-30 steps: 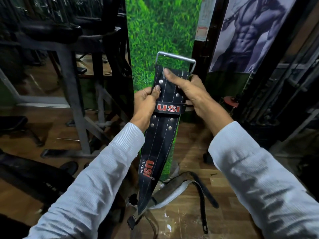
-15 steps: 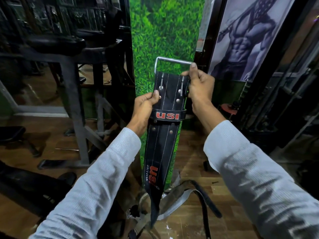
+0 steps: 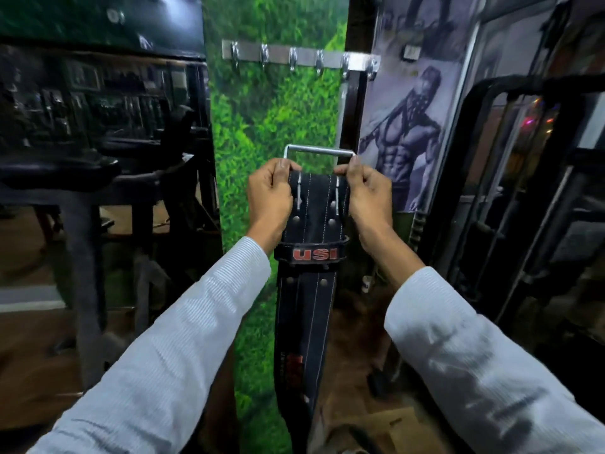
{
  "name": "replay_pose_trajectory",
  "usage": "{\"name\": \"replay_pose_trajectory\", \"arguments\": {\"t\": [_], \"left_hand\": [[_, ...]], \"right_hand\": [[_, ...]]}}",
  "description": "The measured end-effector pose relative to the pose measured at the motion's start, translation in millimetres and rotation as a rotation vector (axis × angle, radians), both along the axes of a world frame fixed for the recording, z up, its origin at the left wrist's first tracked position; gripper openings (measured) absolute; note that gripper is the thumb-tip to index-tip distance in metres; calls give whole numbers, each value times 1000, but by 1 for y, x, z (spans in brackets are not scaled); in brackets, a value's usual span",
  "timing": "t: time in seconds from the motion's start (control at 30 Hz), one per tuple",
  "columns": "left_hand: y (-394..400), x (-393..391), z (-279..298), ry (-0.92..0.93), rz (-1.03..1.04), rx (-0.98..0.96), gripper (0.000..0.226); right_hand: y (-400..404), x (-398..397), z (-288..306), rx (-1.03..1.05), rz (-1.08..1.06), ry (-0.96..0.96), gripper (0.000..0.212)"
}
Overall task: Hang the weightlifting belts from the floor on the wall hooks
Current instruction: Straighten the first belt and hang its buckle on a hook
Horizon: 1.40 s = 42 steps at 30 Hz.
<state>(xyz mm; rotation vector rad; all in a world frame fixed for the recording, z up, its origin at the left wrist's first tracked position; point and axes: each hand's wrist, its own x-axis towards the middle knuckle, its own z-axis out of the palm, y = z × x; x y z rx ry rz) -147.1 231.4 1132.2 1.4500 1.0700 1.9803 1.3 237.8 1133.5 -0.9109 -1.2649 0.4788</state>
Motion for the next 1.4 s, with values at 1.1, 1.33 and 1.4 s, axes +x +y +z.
{"name": "replay_pose_trajectory", "arguments": {"t": [1.1, 1.33, 1.4], "left_hand": [[247, 171, 122, 7, 327, 35, 38], [238, 158, 98, 26, 47, 69, 40], [232, 157, 85, 23, -2, 31, 34]], "right_hand": [[249, 139, 117, 112, 63, -262, 24], [249, 138, 92, 4, 368, 5, 38], [242, 137, 76, -68, 466, 130, 31]]}}
